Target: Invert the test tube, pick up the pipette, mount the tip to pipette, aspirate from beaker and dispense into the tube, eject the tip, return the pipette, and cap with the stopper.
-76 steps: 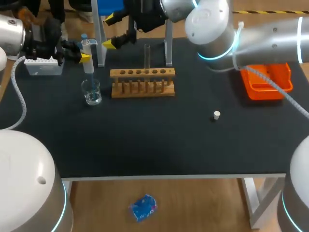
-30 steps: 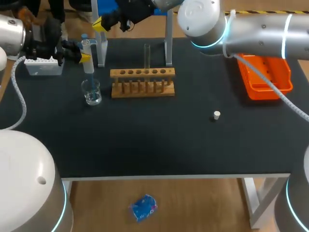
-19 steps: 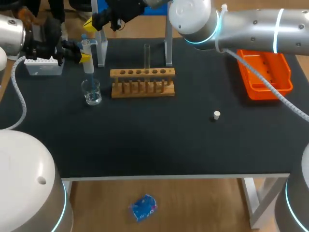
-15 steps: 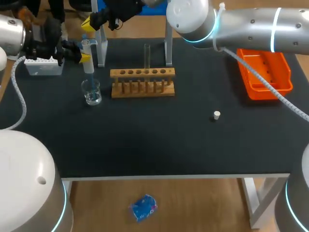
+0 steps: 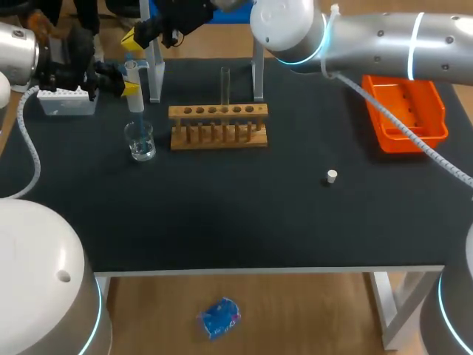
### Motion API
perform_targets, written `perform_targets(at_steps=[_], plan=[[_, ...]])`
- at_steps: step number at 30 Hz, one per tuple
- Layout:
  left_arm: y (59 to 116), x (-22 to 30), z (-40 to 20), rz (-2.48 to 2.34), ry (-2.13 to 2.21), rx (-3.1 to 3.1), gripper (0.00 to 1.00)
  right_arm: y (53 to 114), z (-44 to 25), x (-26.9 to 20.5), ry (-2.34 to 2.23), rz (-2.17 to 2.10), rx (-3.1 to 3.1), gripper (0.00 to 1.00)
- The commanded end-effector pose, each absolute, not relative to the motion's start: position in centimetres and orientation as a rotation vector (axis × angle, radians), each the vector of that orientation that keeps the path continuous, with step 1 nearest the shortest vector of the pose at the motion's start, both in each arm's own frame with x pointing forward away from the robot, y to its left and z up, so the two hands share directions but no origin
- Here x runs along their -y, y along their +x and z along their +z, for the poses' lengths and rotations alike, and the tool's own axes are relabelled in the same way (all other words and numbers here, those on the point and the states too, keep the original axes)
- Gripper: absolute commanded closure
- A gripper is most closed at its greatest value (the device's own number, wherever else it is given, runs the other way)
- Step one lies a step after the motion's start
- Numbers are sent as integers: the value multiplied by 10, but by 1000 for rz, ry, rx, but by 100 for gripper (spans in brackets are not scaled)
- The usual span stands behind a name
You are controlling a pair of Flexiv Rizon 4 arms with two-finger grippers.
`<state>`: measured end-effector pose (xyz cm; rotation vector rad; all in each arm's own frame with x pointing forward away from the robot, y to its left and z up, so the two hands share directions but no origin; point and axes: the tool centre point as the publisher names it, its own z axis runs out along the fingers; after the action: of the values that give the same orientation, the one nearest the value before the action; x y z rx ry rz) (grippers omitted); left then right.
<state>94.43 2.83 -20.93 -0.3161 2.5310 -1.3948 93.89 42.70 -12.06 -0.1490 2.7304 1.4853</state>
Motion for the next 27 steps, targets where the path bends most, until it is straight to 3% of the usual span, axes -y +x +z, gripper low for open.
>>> perform_targets(at_steps=[1, 27], plan=[[944, -29, -209, -1396, -315, -2528, 100, 941, -120, -429, -154, 1480, -2738, 100], [944, -29, -209, -1396, -315, -2528, 100, 936, -142, -430, -130, 1467, -2785, 100]])
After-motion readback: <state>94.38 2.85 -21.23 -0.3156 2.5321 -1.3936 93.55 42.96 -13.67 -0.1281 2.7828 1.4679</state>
